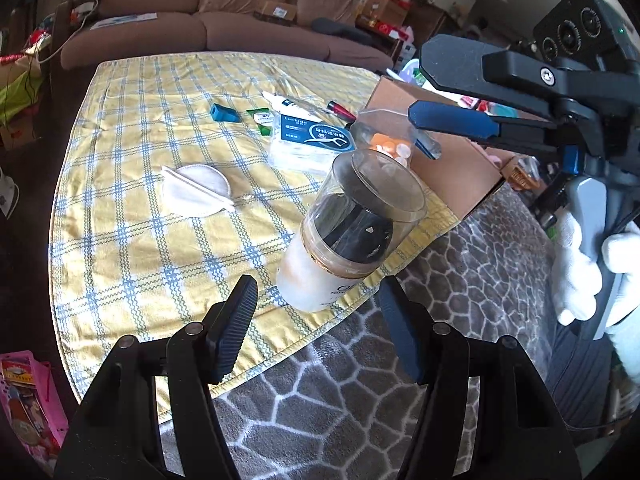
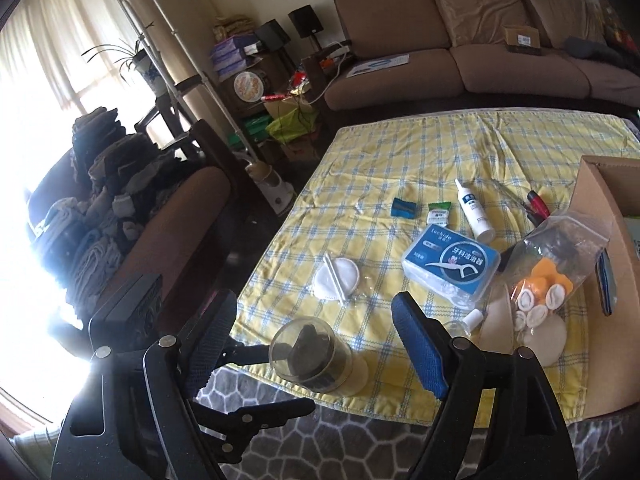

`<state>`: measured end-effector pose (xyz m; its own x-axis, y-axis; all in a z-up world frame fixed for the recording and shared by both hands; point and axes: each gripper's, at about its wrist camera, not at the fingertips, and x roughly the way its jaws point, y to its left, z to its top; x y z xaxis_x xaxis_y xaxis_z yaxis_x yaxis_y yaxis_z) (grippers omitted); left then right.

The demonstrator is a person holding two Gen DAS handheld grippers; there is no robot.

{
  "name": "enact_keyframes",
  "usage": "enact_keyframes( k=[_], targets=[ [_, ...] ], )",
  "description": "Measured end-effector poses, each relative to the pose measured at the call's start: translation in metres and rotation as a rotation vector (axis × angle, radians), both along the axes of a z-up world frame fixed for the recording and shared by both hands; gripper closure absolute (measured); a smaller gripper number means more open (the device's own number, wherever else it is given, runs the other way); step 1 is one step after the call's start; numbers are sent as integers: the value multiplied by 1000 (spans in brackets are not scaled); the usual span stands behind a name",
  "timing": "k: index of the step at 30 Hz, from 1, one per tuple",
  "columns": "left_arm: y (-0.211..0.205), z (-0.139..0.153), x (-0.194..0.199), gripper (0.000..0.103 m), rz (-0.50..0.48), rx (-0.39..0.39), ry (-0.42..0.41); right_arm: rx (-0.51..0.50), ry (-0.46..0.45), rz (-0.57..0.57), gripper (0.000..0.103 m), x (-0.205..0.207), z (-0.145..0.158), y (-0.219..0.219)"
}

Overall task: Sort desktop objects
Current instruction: 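Grasp the capped Olay jar with the left gripper and lift it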

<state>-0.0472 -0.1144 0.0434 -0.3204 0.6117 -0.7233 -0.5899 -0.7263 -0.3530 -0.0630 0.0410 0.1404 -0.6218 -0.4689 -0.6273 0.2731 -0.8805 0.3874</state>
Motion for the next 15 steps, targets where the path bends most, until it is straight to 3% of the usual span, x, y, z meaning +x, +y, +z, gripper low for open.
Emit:
enact_keyframes(
  k=[4,6,10,12,15],
  targets=[
    [1,2,3,44,-2,5,5,171,-83,13,37,-8,-22,-17],
    [1,2,4,44,-1,6,8,130,-80,39,33,-5,-39,-19],
    [3,2,5,44,-2,-6,14,123,-102,8,32,-8,-42,-18],
    [5,2,5,44,-5,-14,25,71,-99,0,41,-7,-36,-11],
    [13,4,7,43,-14,-23,68,-125,-66,-15,39,0,-24,12]
  ],
)
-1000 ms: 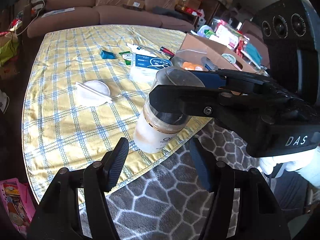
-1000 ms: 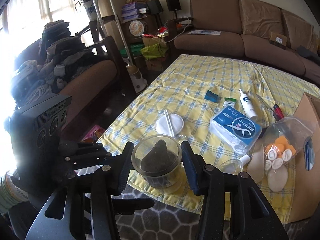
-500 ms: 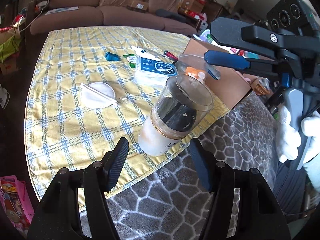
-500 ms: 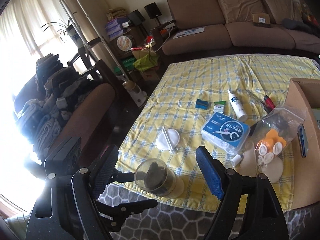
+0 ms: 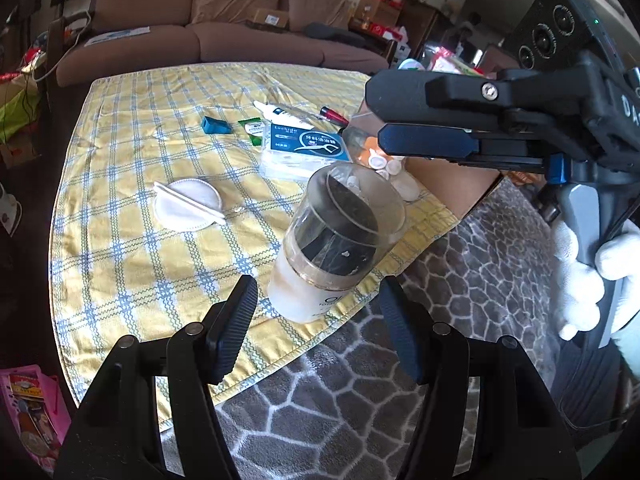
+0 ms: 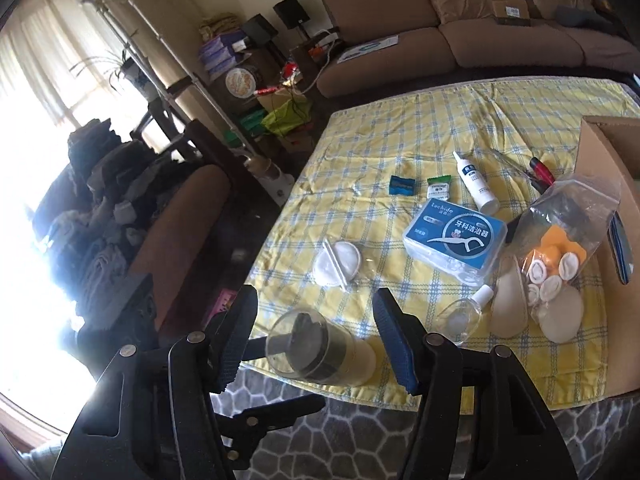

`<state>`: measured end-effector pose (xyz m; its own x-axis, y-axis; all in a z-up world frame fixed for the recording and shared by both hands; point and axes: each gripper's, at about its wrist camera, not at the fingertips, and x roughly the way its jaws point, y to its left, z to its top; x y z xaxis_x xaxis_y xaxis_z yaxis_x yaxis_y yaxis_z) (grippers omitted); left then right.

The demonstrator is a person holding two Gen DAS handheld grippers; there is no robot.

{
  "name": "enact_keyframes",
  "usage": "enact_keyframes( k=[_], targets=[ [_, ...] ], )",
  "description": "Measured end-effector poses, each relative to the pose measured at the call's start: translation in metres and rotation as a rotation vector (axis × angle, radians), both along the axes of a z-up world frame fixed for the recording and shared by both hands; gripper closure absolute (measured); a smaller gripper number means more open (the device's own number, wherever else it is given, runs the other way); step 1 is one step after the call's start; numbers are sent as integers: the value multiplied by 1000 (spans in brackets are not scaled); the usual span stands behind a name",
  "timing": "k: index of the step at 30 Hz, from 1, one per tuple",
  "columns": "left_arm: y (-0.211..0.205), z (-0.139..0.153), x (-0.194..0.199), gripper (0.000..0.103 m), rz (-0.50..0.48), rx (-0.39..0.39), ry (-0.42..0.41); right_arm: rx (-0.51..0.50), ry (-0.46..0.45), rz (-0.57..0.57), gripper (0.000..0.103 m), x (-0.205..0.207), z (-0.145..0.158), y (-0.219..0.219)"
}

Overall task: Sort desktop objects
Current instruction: 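Grasp the capped Olay jar with the left gripper and lift it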

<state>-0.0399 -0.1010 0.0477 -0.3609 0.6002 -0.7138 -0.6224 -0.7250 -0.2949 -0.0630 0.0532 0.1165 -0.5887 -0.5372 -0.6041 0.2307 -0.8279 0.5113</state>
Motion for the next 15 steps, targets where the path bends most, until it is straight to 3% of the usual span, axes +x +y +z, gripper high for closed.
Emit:
enact_keyframes(
  k=[3,8,12,15],
  targets=[
    [11,-2,-5,42,5,-39,30,-20,-9,2,30,1,0,6],
    [21,-14,-15,42,20,-21,20,8,-46,30,29,0,-10,1],
    [27,-32,-22,52,39,3,-12,-69,-66,-9,29,4,-19,14],
    [23,-28,-22,55,49,34,-16,-94,-72,-31,29,11,-22,24]
  ],
)
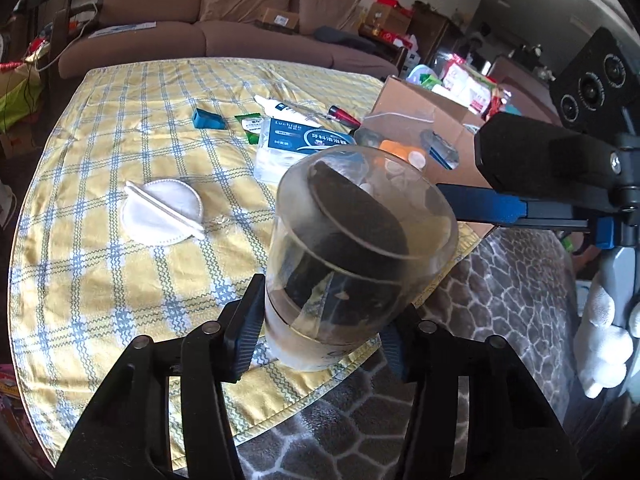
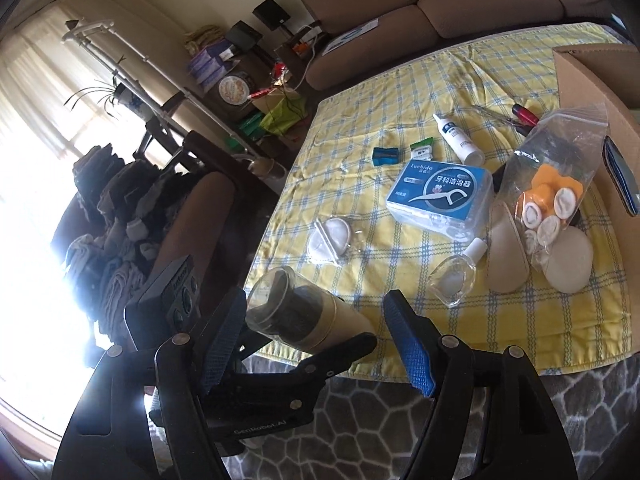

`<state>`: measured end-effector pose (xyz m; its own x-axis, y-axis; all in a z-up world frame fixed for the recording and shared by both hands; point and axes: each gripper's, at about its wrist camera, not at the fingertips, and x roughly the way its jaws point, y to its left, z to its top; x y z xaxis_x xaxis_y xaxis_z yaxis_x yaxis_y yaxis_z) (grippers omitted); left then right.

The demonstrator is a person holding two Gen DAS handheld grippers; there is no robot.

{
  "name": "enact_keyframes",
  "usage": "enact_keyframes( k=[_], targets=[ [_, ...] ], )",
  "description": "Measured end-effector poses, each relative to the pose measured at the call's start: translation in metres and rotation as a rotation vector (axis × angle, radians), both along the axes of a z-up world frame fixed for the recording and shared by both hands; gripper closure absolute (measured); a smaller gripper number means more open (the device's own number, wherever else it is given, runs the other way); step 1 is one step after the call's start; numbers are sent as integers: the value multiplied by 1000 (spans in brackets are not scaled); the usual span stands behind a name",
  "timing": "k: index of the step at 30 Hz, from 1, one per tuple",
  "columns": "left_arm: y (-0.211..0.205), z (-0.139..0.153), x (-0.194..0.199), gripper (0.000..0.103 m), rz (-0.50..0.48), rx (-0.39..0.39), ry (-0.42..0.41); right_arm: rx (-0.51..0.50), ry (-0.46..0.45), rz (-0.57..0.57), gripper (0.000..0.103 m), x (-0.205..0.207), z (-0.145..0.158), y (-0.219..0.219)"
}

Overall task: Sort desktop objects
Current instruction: 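Grasp the capped Olay jar with the left gripper and lift it, then carry the Olay jar into the cardboard box and open the left gripper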

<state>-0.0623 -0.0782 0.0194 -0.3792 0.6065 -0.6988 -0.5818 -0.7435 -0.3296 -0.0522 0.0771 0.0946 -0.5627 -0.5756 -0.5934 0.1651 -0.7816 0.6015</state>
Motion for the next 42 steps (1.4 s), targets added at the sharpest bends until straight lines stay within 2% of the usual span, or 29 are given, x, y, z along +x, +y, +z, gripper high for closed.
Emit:
enact_keyframes(
  k=[5,7,11,13,16,18,21,25,30,32,39,42],
  targets=[
    [-2,21,10,56,-12,28,1,-22,24,0,29,11,11,14],
    [1,39,17,56,-33,41,14,-26,45,6,29,16,21,20],
    [16,81,18,56,-80,90,-25,-28,126,17,29,27,57,44],
    [38,105,11,57,-114,74,-36,-2,173,9,29,34,80,67],
    [78,138,-10,57,-151,86,-87,124,208,-35,29,43,109,111],
    [114,154,-27,58,-193,102,-133,142,212,-84,29,50,122,151],
    [183,163,-48,58,-249,37,-144,138,199,-188,29,57,135,211],
    [274,143,-69,58,-310,-37,-202,150,159,-299,28,52,134,277],
    [368,88,-82,58,-367,-171,-275,130,37,-365,28,24,101,342],
    [397,67,-87,58,-383,-211,-305,122,14,-383,28,17,89,360],
    [451,18,-119,58,-402,-288,-396,138,5,-370,28,6,67,386],
    [458,18,-127,56,-379,-309,-352,135,-5,-369,28,1,58,390]
  ],
)
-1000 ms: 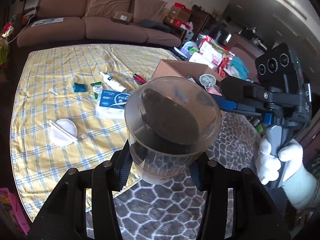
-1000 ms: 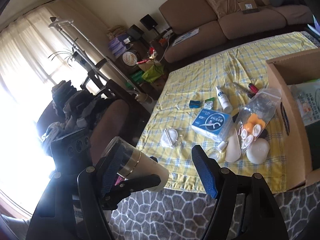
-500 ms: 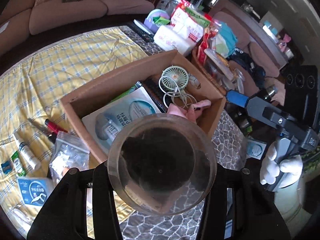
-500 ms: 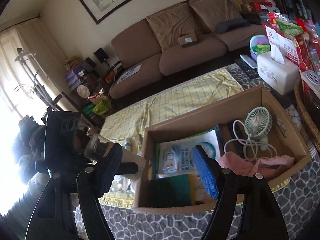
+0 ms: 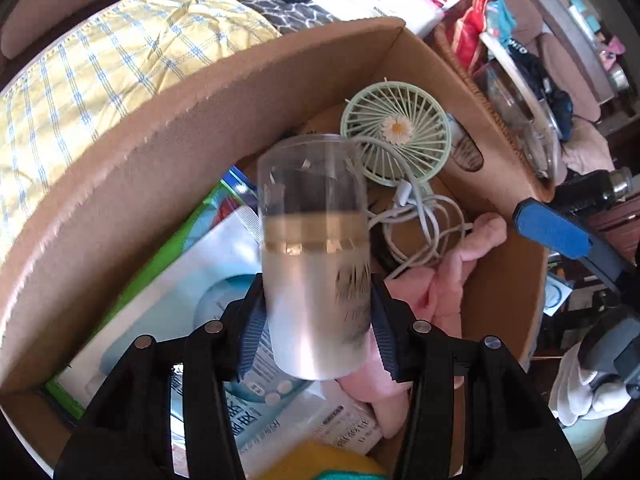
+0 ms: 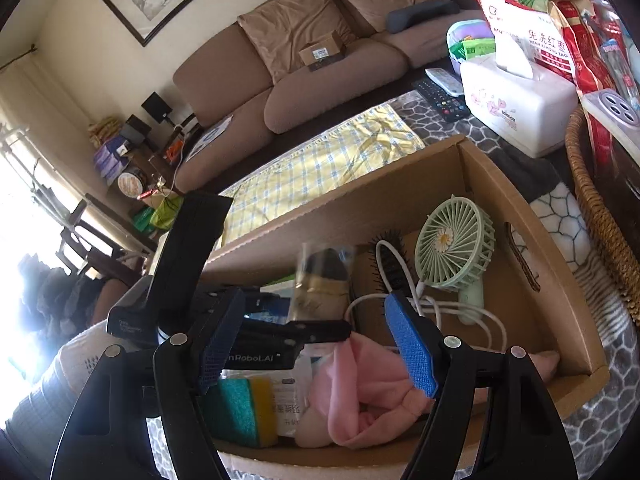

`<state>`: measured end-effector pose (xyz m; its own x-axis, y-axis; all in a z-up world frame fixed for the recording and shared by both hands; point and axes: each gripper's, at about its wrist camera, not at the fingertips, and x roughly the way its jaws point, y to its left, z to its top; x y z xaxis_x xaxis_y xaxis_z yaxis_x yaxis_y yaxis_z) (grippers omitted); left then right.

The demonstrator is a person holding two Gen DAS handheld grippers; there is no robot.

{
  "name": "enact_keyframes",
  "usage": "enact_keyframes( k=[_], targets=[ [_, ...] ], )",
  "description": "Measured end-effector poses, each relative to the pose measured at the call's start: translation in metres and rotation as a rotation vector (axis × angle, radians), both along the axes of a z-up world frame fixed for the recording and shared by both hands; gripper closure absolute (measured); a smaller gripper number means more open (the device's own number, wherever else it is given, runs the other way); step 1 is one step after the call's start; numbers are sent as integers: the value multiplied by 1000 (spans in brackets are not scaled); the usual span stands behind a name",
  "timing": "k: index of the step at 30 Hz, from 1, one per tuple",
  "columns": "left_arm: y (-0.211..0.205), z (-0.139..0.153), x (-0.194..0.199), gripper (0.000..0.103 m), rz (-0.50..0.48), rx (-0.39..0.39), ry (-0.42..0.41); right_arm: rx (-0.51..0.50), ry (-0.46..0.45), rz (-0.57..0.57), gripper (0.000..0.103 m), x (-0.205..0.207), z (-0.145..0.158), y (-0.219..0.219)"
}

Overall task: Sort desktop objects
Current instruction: 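Carry the Olay jar into the cardboard box and open the left gripper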

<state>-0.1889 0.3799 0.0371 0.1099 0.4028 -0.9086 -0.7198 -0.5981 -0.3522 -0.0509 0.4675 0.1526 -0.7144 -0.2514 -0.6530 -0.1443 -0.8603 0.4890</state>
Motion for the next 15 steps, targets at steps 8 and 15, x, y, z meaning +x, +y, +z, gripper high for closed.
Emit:
enact_keyframes(
  k=[8,15],
  targets=[
    [-22,-3,-2,54,62,17,-56,-74,-27,-49,28,0,-17,7],
    [-35,-5,9,54,88,88,-120,-178,-178,-27,27,-39,-39,4]
  ],
)
